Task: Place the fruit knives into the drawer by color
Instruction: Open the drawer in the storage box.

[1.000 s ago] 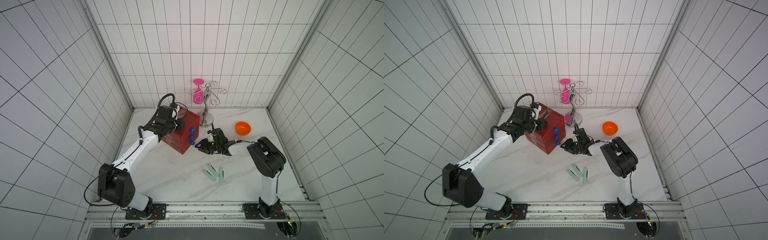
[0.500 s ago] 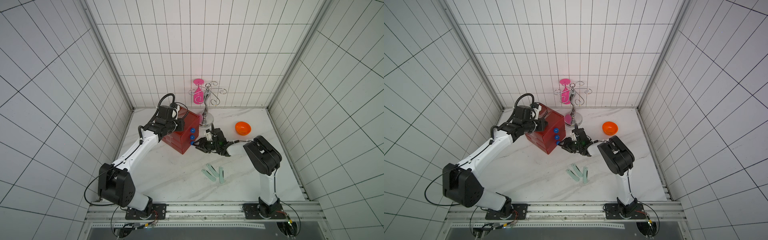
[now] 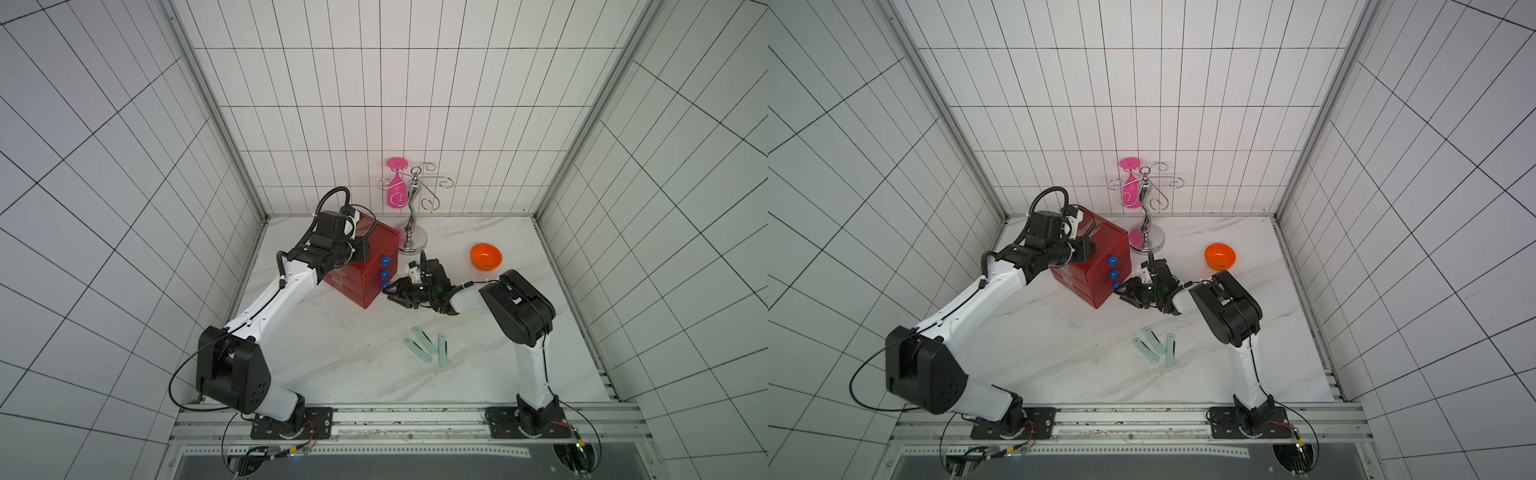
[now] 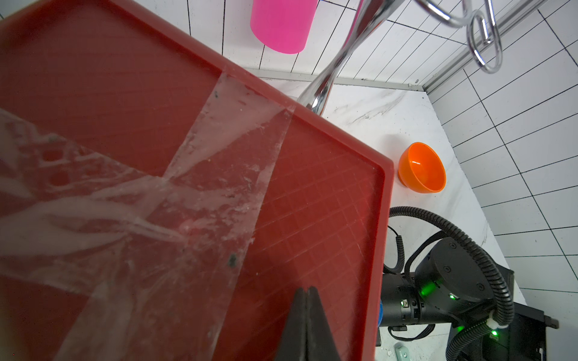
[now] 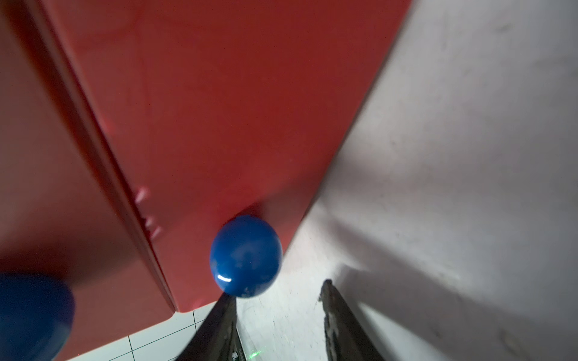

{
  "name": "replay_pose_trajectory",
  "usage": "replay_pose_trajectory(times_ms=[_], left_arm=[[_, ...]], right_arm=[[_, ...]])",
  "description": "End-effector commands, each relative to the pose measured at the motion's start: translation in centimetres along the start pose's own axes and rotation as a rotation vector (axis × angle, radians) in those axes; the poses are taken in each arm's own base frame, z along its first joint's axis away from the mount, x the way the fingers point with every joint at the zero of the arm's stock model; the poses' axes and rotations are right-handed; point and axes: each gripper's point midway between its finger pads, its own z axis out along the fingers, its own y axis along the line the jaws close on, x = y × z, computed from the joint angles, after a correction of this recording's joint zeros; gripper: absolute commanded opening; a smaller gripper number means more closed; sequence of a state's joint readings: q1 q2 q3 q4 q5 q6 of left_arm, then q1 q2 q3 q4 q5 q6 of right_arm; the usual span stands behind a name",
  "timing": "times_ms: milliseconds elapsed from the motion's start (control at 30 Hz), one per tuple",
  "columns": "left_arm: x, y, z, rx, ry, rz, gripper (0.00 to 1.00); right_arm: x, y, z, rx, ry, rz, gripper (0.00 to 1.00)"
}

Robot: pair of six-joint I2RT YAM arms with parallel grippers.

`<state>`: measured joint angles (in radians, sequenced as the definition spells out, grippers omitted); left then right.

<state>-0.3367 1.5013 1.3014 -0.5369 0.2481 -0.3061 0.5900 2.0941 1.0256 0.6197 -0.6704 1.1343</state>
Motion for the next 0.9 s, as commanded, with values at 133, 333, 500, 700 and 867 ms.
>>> replay_pose_trajectory(times_ms=[133,333,500,700,867], left_arm=[[8.6,4.6,2.0,-0.160,0.305,-0.078,0.00],[8.6,4.6,2.0,-0.160,0.304,-0.077,0.00],[8.6,4.6,2.0,-0.160,0.304,-0.078,0.00],[8.6,4.6,2.0,-0.161,0.307,-0.078,0.00],[8.7,4.6,2.1,-0.161,0.308,-0.078,0.00]], right_arm=[[-2.2,2.9,0.8,-0.078,-0.045,-0.025,0.44],[-2.5,3.1,0.6,-0.082,-0.052,-0.029,0.43],[-2.8,3.3,0.6,-0.088,-0.053,-0.032,0.42],[-3.2,3.7,0.5,-0.094,-0.060,-0.034,0.41],[-3.4,3.9,0.5,-0.096,-0.059,-0.034,0.41]])
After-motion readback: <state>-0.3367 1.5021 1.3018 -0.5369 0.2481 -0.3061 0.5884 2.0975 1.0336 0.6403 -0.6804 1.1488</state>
